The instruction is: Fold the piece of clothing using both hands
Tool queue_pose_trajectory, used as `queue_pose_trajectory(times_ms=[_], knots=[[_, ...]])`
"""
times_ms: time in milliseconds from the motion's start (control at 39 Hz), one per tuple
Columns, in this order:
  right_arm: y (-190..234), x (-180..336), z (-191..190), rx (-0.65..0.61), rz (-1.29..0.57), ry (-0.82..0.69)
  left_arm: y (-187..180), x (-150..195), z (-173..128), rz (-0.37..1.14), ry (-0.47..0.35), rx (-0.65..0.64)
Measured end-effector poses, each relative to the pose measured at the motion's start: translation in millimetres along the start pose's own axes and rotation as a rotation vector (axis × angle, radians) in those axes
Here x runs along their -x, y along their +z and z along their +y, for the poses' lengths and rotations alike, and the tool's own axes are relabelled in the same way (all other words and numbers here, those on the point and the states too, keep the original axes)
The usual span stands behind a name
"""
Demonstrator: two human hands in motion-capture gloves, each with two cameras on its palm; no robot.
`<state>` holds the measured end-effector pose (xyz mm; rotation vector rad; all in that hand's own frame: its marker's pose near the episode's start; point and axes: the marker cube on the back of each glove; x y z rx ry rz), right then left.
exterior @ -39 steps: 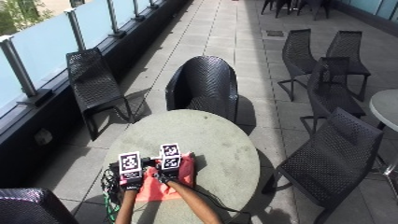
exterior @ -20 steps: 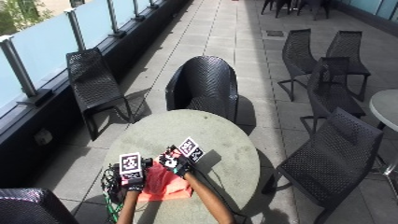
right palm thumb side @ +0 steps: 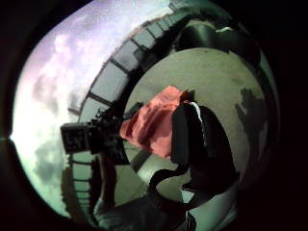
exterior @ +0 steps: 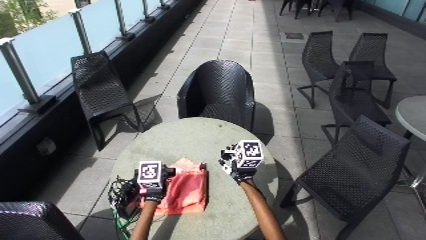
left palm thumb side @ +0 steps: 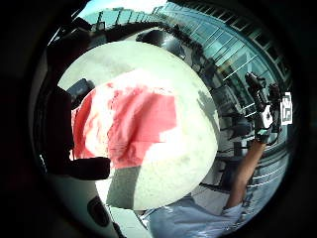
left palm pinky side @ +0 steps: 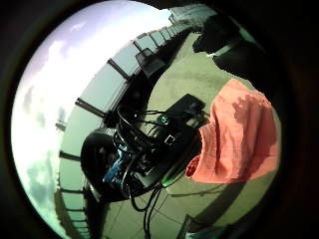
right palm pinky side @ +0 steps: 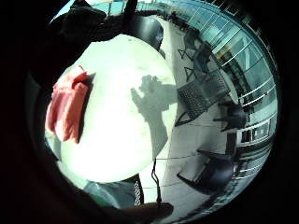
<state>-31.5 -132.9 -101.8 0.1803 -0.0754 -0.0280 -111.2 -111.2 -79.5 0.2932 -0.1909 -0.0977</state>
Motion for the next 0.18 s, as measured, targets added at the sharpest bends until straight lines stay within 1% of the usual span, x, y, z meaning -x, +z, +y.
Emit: queue_pose_trajectory(times_ms=[77, 179], knots=[[-7, -9, 6, 0.005, 0.029, 0.013, 1, -6, -2, 0.015, 0.014, 0.002], [-4, -21, 8, 0.020, 0.068, 0.032, -5, -15, 2, 0.020, 0.024, 0.023]])
